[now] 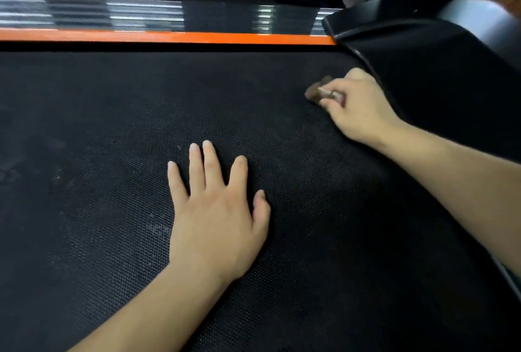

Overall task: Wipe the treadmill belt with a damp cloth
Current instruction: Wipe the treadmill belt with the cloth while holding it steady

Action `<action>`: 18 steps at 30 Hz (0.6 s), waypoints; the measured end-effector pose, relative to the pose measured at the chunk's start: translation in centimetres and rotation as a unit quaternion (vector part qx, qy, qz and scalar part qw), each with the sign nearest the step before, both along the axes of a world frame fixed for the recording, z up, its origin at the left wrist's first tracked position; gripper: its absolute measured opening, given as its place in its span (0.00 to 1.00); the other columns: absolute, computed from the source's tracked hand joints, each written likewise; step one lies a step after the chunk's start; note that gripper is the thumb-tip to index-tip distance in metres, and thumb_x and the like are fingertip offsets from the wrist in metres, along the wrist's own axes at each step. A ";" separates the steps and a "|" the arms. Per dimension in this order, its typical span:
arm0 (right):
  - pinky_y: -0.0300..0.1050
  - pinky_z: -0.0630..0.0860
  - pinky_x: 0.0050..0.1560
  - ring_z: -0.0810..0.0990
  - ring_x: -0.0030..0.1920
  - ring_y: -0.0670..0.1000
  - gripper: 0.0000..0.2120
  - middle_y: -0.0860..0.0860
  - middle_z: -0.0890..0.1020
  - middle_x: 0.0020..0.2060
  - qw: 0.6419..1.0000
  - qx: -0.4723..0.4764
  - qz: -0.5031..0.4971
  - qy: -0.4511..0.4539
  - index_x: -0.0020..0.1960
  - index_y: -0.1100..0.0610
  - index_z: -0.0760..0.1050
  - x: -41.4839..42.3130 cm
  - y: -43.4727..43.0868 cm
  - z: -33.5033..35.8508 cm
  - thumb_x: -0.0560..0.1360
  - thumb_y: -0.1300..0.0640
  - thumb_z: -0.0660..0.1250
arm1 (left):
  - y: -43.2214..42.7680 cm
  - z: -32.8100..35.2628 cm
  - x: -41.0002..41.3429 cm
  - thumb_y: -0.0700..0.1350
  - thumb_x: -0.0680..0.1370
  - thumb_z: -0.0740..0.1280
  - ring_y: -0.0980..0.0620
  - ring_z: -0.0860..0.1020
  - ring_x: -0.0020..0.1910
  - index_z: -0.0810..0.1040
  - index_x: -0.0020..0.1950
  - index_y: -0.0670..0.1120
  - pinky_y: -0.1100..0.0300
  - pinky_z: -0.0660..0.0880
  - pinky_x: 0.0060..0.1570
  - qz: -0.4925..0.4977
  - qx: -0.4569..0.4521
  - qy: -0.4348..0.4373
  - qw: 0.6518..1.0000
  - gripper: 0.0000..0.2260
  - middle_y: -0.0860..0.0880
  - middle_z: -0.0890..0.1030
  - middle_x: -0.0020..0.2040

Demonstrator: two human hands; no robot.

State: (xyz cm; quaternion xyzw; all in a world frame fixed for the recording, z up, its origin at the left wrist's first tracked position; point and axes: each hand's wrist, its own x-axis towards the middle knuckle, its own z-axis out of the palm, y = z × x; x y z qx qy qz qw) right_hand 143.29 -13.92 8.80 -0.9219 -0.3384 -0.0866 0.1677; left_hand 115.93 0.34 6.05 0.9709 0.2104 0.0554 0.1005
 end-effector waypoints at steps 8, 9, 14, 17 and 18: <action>0.53 0.73 0.55 0.75 0.51 0.60 0.09 0.57 0.76 0.47 0.999 0.001 -0.032 -0.017 0.54 0.54 0.83 -3.7 -1.8 0.0 0.75 0.55 0.71 | 0.0 0.1 0.0 0.61 0.80 0.47 0.36 0.48 0.82 0.64 0.77 0.49 0.33 0.45 0.77 -0.006 -0.011 0.003 1.000 0.29 0.33 0.56 0.81; 0.54 0.73 0.55 0.75 0.50 0.60 0.09 0.56 0.76 0.46 1.000 -0.007 -0.011 -0.022 0.54 0.54 0.83 -4.4 -2.5 0.0 0.75 0.55 0.71 | 0.0 0.1 0.0 0.61 0.80 0.47 0.36 0.48 0.82 0.63 0.77 0.49 0.33 0.44 0.77 -0.005 -0.012 0.002 1.000 0.30 0.33 0.55 0.81; 0.58 0.72 0.60 0.74 0.57 0.64 0.11 0.58 0.76 0.53 0.984 -0.012 -0.177 -0.032 0.55 0.52 0.82 -0.8 -2.9 1.6 0.77 0.51 0.67 | 0.0 0.1 0.0 0.62 0.80 0.46 0.36 0.46 0.82 0.62 0.78 0.50 0.34 0.42 0.77 -0.011 -0.015 0.004 1.000 0.30 0.34 0.53 0.81; 0.52 0.72 0.53 0.74 0.51 0.59 0.14 0.55 0.74 0.46 0.994 -0.027 -0.101 -0.036 0.48 0.54 0.81 -4.1 -3.1 0.6 0.76 0.44 0.69 | 0.1 0.2 0.0 0.62 0.79 0.45 0.36 0.45 0.82 0.61 0.77 0.50 0.34 0.42 0.77 -0.010 -0.018 0.007 1.000 0.30 0.34 0.52 0.81; 0.51 0.72 0.50 0.74 0.48 0.58 0.15 0.54 0.73 0.44 0.997 -0.021 -0.069 -0.033 0.46 0.55 0.80 -5.3 -3.6 0.3 0.75 0.43 0.69 | 0.1 0.1 0.0 0.62 0.79 0.45 0.36 0.45 0.82 0.61 0.77 0.50 0.34 0.42 0.77 -0.008 -0.017 0.006 1.000 0.30 0.34 0.53 0.81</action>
